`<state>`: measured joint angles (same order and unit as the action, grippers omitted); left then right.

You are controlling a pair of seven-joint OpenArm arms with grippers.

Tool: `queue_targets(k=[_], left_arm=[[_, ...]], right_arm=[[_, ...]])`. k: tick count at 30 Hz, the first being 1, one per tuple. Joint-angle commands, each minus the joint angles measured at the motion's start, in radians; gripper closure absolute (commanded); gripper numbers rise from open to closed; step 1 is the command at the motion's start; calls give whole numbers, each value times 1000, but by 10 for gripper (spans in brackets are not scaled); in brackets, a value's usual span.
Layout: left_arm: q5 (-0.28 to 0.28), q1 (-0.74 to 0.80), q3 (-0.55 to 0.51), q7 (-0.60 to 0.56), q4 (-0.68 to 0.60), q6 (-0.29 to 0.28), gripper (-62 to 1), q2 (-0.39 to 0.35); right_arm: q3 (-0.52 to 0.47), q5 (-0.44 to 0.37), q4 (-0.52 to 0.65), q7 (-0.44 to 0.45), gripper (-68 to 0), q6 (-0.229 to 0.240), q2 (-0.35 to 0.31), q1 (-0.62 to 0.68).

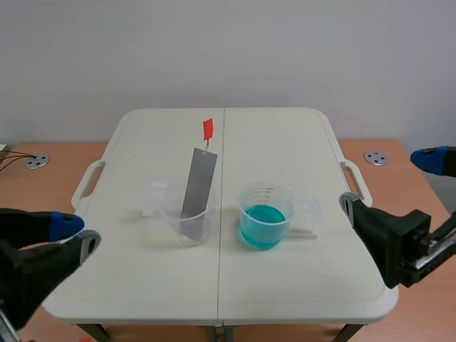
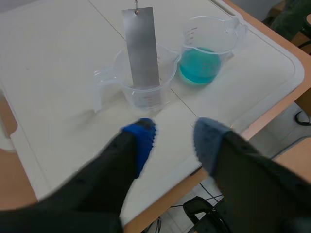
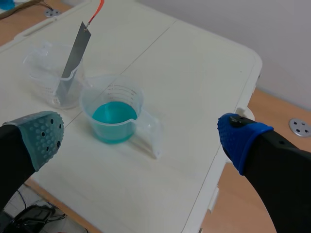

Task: Hold the metal plate by the orange handle, dip it into the blue solution, take it out and point at it, then put the plate back in the beaker on the left.
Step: 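Lift the metal plate out of the left beaker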

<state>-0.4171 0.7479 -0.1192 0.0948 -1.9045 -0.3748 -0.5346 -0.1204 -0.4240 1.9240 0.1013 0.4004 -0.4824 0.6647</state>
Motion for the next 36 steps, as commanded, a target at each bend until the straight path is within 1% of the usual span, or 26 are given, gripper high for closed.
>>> queue_targets(k=[1,3,4,9,12,13,17,21,24,28,32,36], left_arm=[[2,-3,-3,-14,-8,-2,-9,5],[14,-3,-3,-15,-8,-6,-18,5],[14,-3,-3,-15,-8,-19,-18,5],[23,-3,-3,-12,-8,-28,-18,5],[92,5,-3,58,-7,-27,-18,2],[106,19,-5,82,-4,-27,-18,2],[177,109,-5,91,49,-19,-18,2],[221,189,-5,81,156,-9,-18,2],[224,227,-5,78,269,-9,-18,3],[229,235,-5,75,438,-9,-18,5],[229,235,-4,-21,598,-9,-18,7],[231,229,-4,-109,715,-9,-18,29]], right_arm=[[15,-6,2,5,-663,6,1,-37],[34,-6,-6,-11,-663,23,1,-76],[46,-6,-11,-22,-663,27,2,-96],[98,-6,-60,-81,-663,34,38,-207],[131,-6,-99,-89,-663,38,59,-271],[142,-6,-111,-89,-663,39,64,-291],[193,-7,-158,-90,-663,40,81,-375],[253,-15,-214,-104,-663,42,96,-455],[299,-37,-269,-107,-663,42,114,-518],[351,-69,-342,-111,-663,42,145,-592],[399,-86,-419,-119,-663,42,183,-666],[435,-86,-498,-121,-663,42,228,-732]])
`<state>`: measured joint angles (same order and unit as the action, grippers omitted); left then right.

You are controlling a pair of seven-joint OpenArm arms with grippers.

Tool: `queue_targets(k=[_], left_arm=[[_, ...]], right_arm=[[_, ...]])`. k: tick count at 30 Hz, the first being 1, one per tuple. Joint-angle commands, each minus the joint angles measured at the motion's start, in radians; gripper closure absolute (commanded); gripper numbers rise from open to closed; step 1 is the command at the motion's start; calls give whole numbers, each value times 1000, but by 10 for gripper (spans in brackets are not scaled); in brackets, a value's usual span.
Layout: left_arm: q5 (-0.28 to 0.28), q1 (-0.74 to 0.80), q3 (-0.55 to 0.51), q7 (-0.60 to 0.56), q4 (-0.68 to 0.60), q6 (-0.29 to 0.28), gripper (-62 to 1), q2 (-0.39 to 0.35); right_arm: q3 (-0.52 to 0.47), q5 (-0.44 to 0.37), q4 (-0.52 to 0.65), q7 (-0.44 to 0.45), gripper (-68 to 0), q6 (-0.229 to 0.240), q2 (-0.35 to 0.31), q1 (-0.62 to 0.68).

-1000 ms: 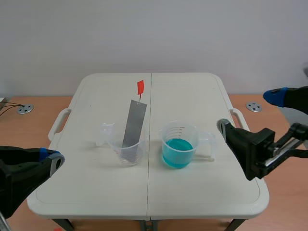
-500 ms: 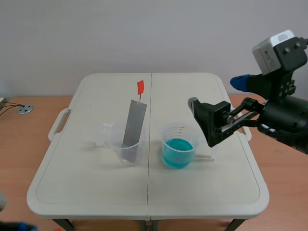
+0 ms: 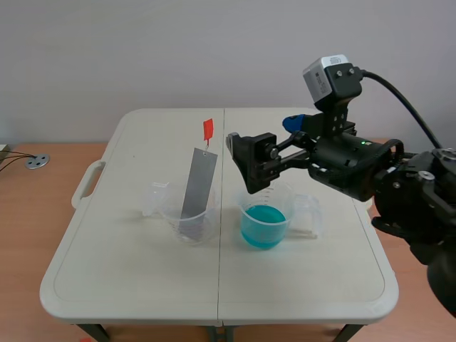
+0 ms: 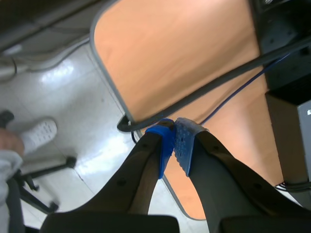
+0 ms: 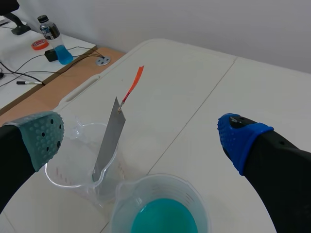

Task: Hold the metal plate by the orange handle, dip it into the blue solution, take it out and point at it, then put the plate back in the beaker on the left.
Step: 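Lift the metal plate out of the left beaker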

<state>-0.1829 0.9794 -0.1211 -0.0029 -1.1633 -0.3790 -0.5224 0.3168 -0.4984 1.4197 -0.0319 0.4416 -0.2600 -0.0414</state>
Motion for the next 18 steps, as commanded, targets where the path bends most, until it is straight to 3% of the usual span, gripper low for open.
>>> queue_targets(k=[1,8,12,18], left_arm=[[2,-6,-2,-30,-2,-5,-19,27],[166,-81,-2,-61,179,-6,-18,122],[193,-90,4,-77,232,-6,-18,153],[251,-73,39,-198,275,-5,-18,156]], right_arm=[[6,-12,-17,12,-663,1,17,-43],[59,-12,-170,12,-663,1,89,-161],[71,-30,-246,11,-663,1,125,-216],[81,-60,-362,8,-663,1,172,-297]])
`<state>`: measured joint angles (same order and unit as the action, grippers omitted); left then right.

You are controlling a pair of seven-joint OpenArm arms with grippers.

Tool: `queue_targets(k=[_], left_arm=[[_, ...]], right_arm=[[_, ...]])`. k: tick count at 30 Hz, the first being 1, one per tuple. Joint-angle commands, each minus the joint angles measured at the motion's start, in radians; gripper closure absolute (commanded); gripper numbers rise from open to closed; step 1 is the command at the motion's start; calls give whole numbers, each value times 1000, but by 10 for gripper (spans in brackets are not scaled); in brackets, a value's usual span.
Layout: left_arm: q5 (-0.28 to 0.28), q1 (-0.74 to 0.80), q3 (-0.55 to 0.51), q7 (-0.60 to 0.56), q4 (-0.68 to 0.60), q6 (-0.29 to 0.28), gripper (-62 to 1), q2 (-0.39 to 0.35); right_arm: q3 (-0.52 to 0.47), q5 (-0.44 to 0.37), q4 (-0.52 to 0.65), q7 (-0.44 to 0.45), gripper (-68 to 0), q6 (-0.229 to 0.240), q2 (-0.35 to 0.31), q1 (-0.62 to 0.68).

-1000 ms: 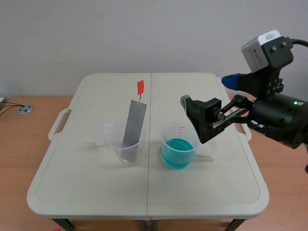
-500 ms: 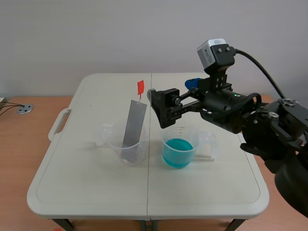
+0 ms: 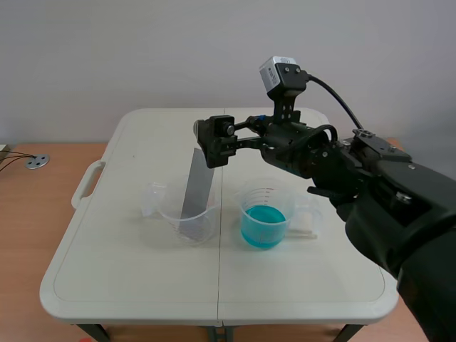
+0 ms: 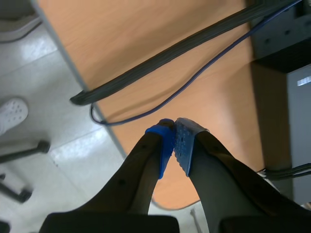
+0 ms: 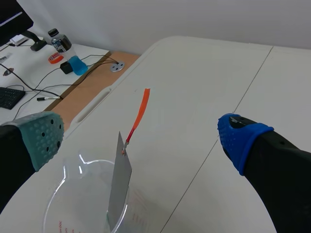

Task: Hold the metal plate by the orange handle, dip it into the blue solution, take it out and point at it, then put the plate back in the beaker on the left.
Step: 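Lift the metal plate out of the left beaker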

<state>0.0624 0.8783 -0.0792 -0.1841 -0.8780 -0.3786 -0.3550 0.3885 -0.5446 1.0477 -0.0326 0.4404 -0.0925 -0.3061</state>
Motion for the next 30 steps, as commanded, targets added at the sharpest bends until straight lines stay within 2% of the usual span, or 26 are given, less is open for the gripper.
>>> queue_targets(k=[1,10,13,16,27,30], left_arm=[[13,33,0,-49,-3,-5,-18,-11],[43,40,0,-340,63,3,-18,-11],[56,39,0,-389,75,4,-18,-12],[56,38,0,-427,84,29,-18,-12],[63,33,0,-418,87,34,-18,-12],[63,32,0,-418,87,34,-18,-12]], right_arm=[[16,-14,-10,8,-663,3,12,-48],[66,-36,-179,-5,-663,24,84,-167],[77,-60,-215,-18,-663,25,97,-188],[77,-74,-226,-18,-656,25,101,-190],[77,-78,-226,-42,-424,25,101,-189],[77,-106,-226,-67,-381,25,101,-190]])
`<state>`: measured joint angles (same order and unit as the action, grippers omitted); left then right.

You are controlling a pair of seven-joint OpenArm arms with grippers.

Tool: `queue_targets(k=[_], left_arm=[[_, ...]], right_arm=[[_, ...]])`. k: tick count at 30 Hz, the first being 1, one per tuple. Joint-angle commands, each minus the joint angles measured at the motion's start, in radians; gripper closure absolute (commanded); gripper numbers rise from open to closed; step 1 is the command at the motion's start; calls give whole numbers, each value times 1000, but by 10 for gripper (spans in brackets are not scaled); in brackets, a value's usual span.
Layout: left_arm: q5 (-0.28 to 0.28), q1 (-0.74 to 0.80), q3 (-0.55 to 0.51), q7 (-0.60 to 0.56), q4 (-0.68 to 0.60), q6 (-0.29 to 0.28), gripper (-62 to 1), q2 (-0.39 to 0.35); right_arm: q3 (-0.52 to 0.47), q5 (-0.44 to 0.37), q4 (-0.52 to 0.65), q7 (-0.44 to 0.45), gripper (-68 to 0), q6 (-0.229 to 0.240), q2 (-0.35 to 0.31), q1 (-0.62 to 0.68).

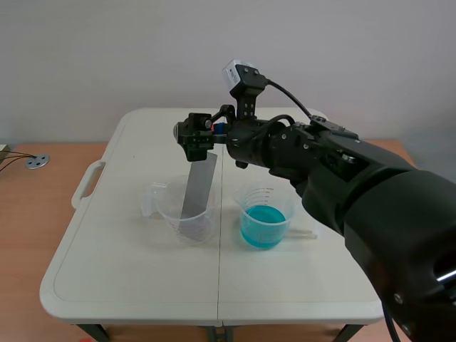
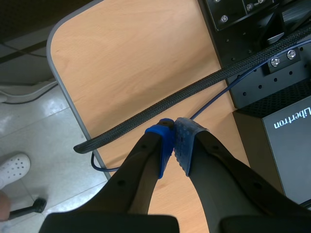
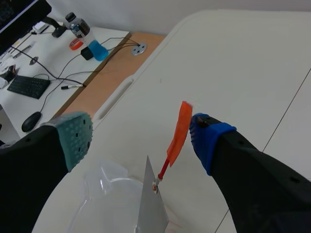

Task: Hold the metal plate by the orange handle, dip it into the blue solution, take it out and point at it, then put the plate back in the beaker on the left.
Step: 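Lift the metal plate out of the left beaker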

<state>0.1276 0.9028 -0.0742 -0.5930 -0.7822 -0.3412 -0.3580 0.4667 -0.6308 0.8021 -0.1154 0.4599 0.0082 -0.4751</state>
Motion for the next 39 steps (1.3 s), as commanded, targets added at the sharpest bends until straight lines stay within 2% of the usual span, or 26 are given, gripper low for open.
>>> queue_targets(k=[1,12,14,17,22,24,29,39], left_arm=[[-2,8,-5,-9,-9,-3,-18,-9],[-2,8,-5,-9,-9,-3,-18,-9],[-2,8,-5,-9,-9,-3,-18,-9],[-2,8,-5,-9,-9,-3,-18,-9],[-2,8,-5,-9,-9,-3,-18,-9],[-2,8,-5,-9,-9,-3,-18,-9],[-2,8,-5,-9,-9,-3,-18,-9],[-2,8,-5,-9,-9,-3,-18,-9]], right_arm=[[-1,-27,20,13,-359,5,0,-21],[-1,-29,20,13,-47,5,0,-20],[-1,-29,20,13,-11,5,0,-20],[-1,-29,20,13,-11,14,1,-20],[-1,-27,20,21,-11,66,1,-17],[-1,-17,31,21,-11,73,0,-9],[-1,76,93,74,-11,73,0,34],[-1,284,322,111,-11,72,-6,150]])
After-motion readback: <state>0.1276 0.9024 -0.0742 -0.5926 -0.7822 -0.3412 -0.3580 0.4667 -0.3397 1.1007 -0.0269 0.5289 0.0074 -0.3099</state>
